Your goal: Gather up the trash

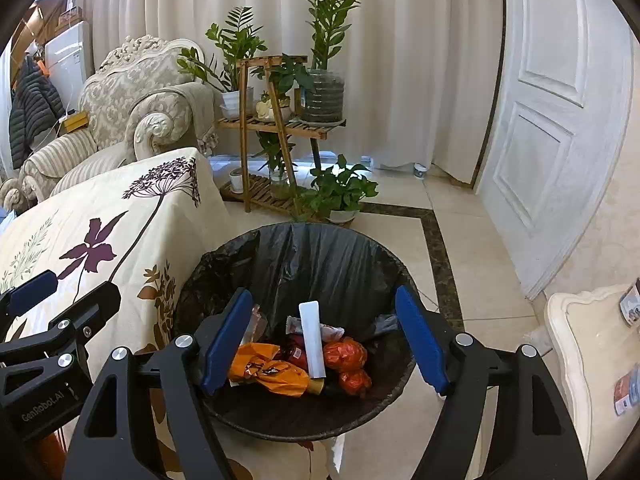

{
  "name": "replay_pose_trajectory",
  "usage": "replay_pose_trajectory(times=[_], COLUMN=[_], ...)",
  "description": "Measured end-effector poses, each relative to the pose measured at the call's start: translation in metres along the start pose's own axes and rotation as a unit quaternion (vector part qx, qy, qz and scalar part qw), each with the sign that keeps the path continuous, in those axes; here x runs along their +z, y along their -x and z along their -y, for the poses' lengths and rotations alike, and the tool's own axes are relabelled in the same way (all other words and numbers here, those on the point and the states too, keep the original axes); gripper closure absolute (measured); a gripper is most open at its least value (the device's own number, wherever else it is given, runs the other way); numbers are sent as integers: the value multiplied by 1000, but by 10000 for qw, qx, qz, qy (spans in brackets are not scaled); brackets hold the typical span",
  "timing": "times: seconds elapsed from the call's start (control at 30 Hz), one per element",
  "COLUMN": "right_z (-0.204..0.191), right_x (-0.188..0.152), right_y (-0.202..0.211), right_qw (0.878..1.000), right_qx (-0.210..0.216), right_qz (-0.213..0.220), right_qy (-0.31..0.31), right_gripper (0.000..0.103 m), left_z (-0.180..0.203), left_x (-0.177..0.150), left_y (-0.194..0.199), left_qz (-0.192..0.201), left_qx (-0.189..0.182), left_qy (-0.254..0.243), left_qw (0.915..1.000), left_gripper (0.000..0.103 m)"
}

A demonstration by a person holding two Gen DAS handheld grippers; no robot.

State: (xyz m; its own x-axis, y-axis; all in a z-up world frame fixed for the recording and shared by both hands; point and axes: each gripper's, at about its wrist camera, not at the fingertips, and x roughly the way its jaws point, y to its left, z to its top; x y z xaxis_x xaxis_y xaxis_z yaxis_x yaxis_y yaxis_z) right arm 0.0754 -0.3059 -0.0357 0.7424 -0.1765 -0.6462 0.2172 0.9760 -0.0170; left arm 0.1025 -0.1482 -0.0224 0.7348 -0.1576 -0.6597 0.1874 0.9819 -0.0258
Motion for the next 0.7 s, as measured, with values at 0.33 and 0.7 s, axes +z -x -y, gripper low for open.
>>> replay_pose_trajectory(times=[0.33, 0.7], right_z=[3, 6], right_x=[-2, -3], right_y=[4, 6], right_qw=[10000, 9999], right_qx=[-45, -73], right_qz=[-7, -7], right_qy=[-32, -79], right_gripper=[30, 30], left_z=[2, 6], left_x=[-1, -1], left_y=[5, 9], left_qz=[32, 119], left_qx=[-24, 20], left_qy=[-2, -2], left_qw=[10000, 9999], left_gripper=[12, 12])
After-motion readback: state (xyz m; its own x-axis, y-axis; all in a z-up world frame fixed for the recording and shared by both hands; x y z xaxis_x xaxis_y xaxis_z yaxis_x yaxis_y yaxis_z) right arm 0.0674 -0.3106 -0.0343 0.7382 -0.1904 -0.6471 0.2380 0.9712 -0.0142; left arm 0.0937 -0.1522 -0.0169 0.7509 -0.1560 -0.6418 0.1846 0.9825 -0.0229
